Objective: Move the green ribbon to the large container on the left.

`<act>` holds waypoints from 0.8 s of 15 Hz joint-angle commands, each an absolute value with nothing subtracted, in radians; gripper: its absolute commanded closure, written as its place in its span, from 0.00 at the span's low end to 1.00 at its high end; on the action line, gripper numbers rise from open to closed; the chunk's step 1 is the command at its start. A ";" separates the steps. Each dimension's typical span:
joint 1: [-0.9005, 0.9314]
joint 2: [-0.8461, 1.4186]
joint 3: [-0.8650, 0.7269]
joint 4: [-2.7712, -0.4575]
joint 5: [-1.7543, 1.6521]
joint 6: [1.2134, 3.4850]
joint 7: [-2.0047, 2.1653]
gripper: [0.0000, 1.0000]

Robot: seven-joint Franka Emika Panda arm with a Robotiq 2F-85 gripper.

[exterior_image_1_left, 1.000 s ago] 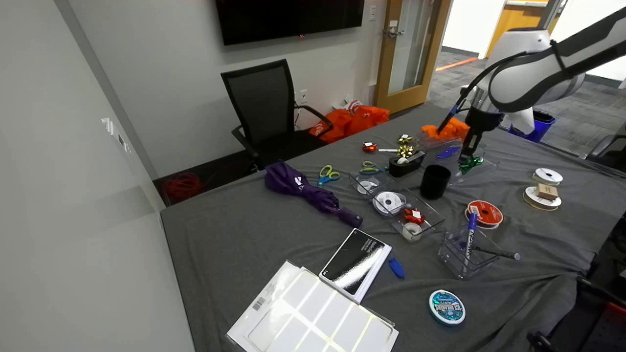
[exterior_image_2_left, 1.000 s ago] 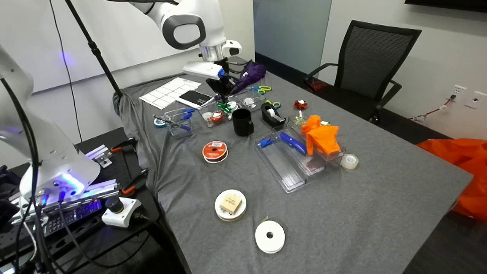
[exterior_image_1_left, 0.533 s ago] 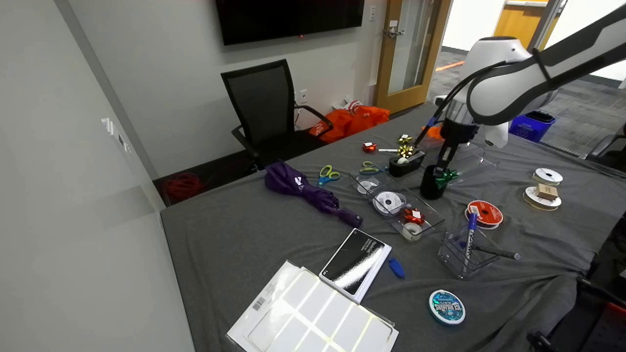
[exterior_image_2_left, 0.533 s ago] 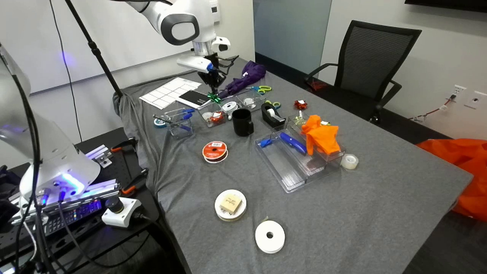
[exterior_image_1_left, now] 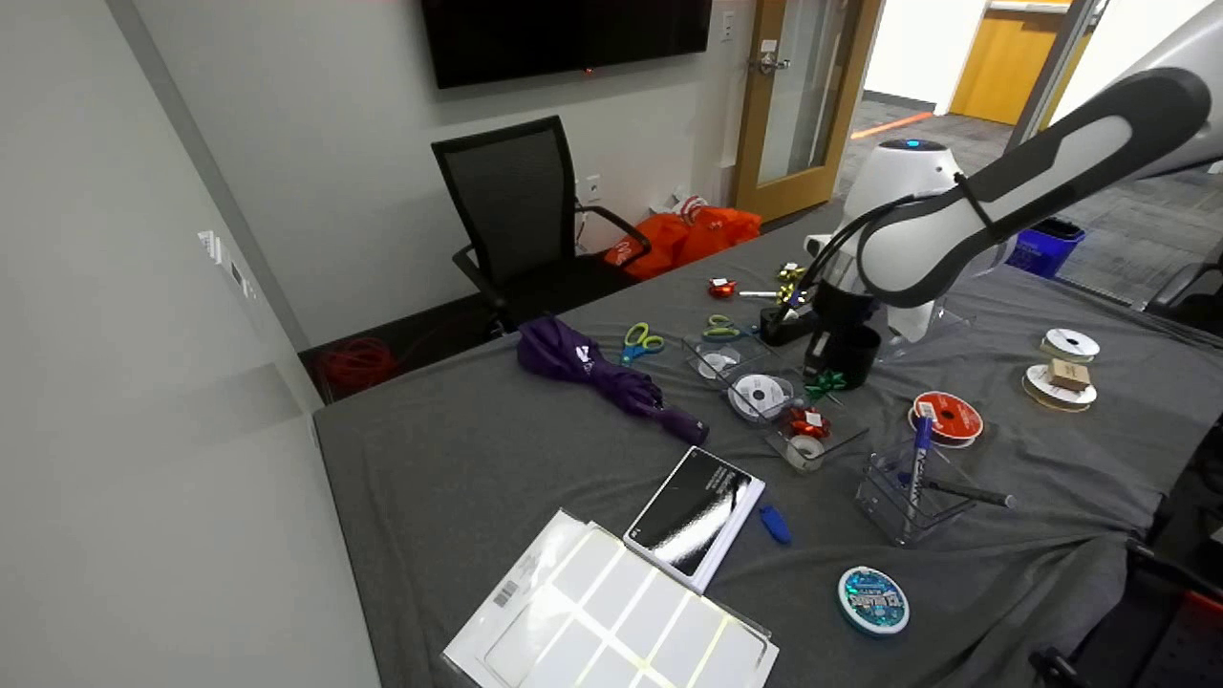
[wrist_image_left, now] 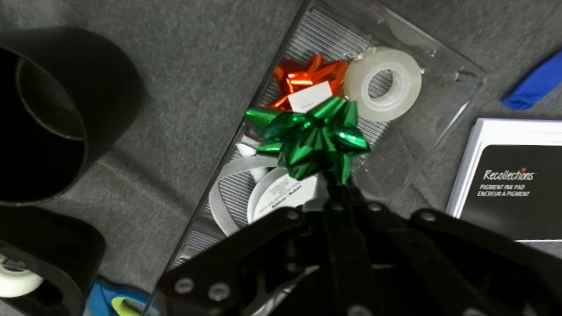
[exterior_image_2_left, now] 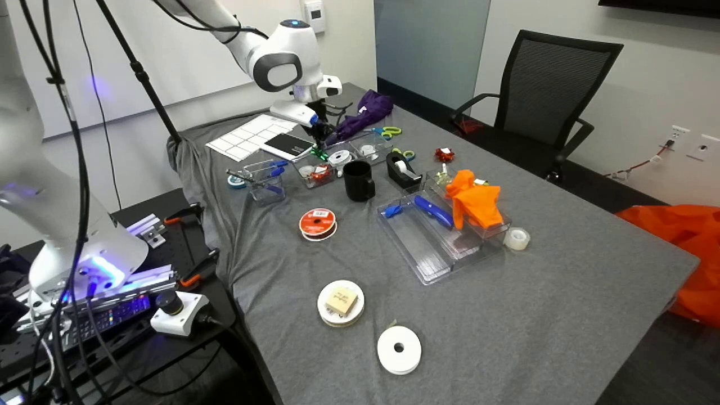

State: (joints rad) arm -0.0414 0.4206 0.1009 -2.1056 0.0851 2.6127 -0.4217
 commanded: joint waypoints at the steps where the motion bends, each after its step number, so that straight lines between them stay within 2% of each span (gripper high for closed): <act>1: -0.100 0.509 0.173 -2.067 0.138 2.686 -0.495 1.00; 6: -0.123 0.566 0.194 -2.074 0.087 2.745 -0.513 1.00; 8: -0.115 0.562 0.172 -2.090 0.044 2.737 -0.505 0.73; 12: -0.163 0.524 0.189 -2.136 -0.002 2.710 -0.568 0.46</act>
State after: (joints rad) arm -0.1145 0.5593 0.1683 -2.0923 0.0226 2.7227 -0.5033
